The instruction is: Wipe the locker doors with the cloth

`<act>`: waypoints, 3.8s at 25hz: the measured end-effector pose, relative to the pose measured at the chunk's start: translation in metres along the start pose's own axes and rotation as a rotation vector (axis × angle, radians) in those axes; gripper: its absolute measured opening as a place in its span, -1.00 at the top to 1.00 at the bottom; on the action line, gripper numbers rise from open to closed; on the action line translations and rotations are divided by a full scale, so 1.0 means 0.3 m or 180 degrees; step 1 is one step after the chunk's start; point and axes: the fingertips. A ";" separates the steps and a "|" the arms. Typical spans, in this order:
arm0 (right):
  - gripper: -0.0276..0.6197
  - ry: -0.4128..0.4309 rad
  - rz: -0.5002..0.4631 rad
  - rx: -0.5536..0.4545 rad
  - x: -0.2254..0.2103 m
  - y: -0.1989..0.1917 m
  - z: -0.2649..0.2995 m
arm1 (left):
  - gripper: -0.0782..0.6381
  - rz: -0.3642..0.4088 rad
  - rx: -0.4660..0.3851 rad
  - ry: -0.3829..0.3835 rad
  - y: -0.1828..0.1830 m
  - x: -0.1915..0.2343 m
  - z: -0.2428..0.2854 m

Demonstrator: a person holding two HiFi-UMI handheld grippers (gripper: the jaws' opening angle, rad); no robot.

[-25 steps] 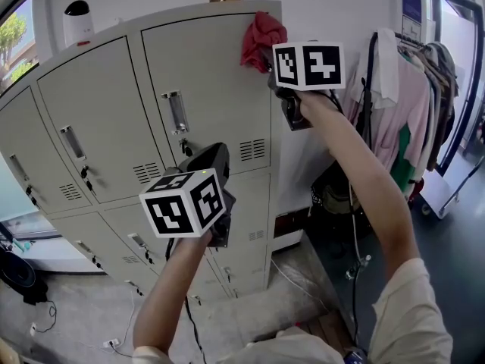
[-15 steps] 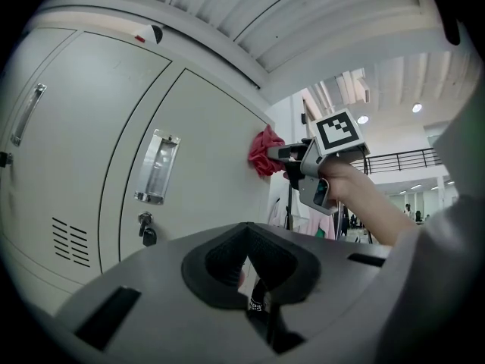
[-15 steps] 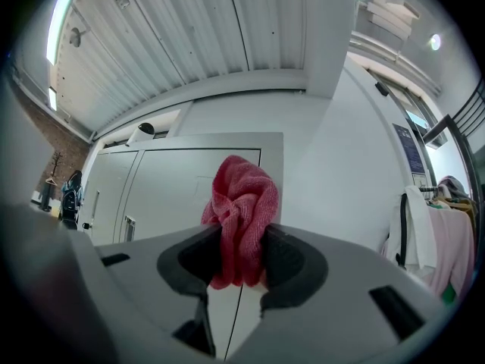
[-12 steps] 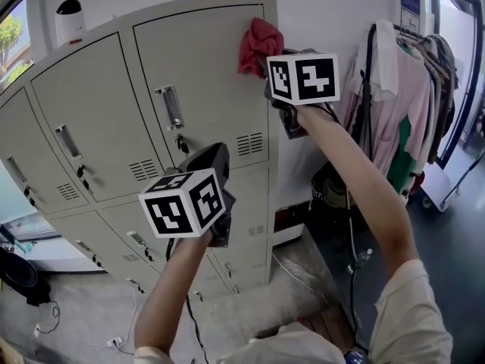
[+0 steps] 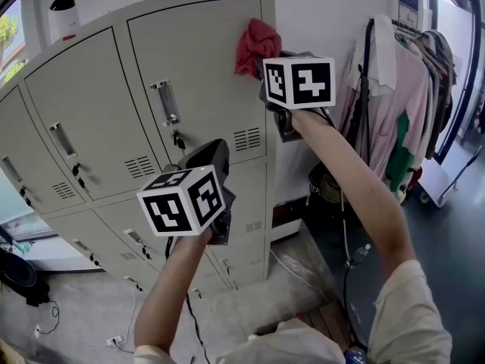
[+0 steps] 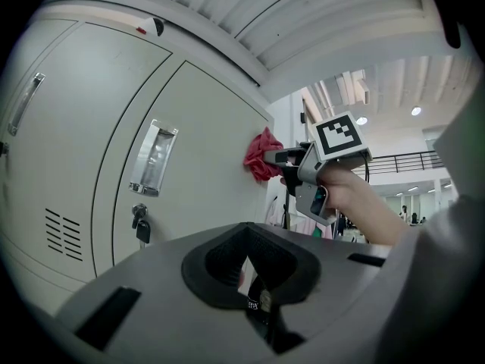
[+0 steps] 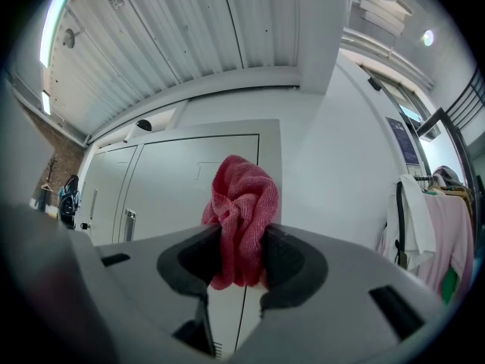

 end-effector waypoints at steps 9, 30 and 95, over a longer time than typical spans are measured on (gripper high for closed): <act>0.47 0.0211 -0.0018 0.0061 0.153 -0.005 0.019 | 0.77 -0.0039 -0.0026 0.0037 0.004 0.033 -0.028; 0.47 0.0674 -0.0143 -0.0009 0.497 0.081 0.074 | 0.77 -0.0076 -0.0191 0.0273 0.065 0.153 -0.166; 0.47 0.0865 -0.0228 0.0247 0.552 -0.112 0.060 | 0.77 -0.0172 -0.0117 0.0300 -0.004 0.179 -0.199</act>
Point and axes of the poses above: the fingertips, and each gripper's own axes: z forward along the fingers, x to its left, y out of its top, and after that the axes turned 7 degrees about -z, right-handed
